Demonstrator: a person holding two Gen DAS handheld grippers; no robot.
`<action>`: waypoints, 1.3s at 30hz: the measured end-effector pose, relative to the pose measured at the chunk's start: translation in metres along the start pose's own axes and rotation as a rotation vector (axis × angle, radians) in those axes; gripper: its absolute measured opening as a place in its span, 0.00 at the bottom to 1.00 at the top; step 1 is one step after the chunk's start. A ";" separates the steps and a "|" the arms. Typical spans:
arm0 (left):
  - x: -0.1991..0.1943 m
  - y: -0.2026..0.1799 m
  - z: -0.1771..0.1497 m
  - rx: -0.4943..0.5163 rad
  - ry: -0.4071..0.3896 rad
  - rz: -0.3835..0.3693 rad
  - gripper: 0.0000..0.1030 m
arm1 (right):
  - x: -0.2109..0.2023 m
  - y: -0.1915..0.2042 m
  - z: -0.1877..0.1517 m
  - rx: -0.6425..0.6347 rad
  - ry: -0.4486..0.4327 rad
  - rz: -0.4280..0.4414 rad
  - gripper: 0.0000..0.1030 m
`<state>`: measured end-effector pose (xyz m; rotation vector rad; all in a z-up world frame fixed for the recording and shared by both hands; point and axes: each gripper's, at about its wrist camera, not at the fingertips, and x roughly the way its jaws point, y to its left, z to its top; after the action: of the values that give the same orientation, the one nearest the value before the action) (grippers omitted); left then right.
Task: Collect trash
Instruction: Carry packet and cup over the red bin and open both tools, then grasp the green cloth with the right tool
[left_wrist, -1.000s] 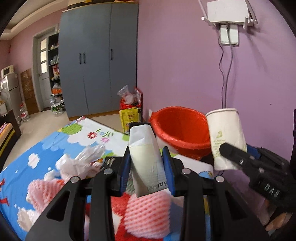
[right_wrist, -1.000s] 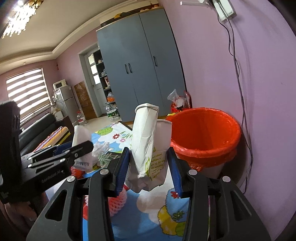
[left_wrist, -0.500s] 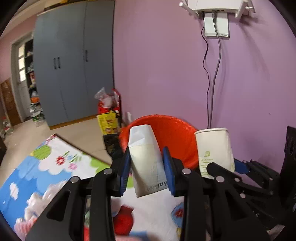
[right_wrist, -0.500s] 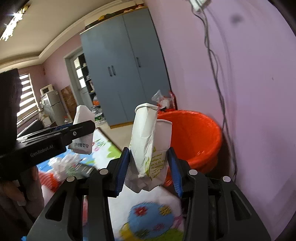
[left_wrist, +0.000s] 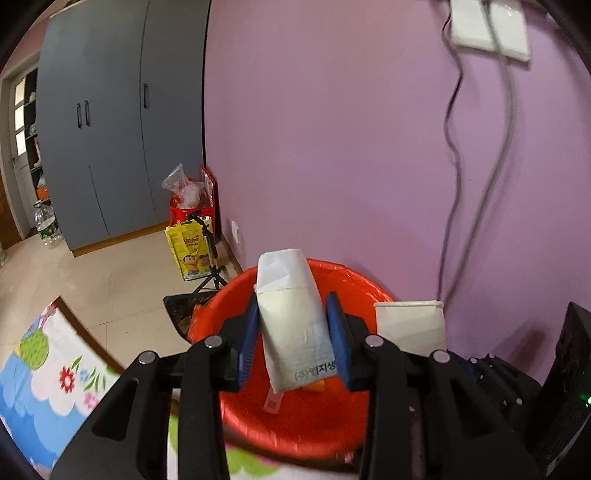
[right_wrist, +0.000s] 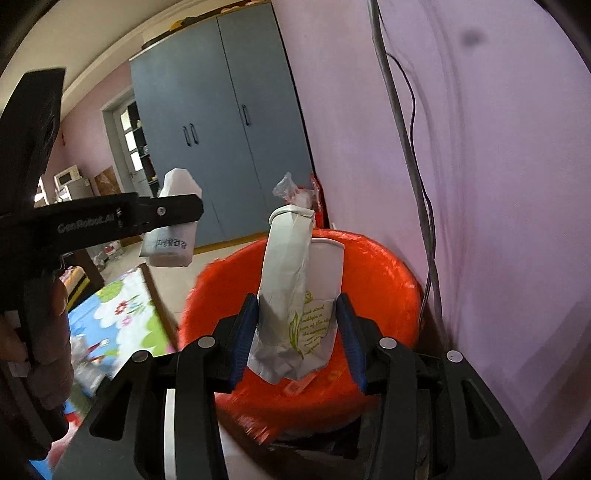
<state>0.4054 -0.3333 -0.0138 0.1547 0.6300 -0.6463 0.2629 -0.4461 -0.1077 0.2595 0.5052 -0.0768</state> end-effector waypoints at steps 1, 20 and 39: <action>0.009 -0.001 0.003 0.006 0.006 0.004 0.41 | 0.008 -0.003 0.002 -0.001 0.001 -0.014 0.45; -0.088 0.033 -0.031 0.090 -0.076 0.375 0.95 | -0.086 0.019 -0.009 -0.015 -0.066 -0.061 0.62; -0.279 0.091 -0.194 -0.135 -0.087 0.453 0.95 | -0.148 0.112 -0.062 -0.092 0.005 0.059 0.63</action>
<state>0.1910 -0.0546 -0.0097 0.1363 0.5289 -0.1715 0.1205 -0.3205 -0.0623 0.1847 0.5045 0.0044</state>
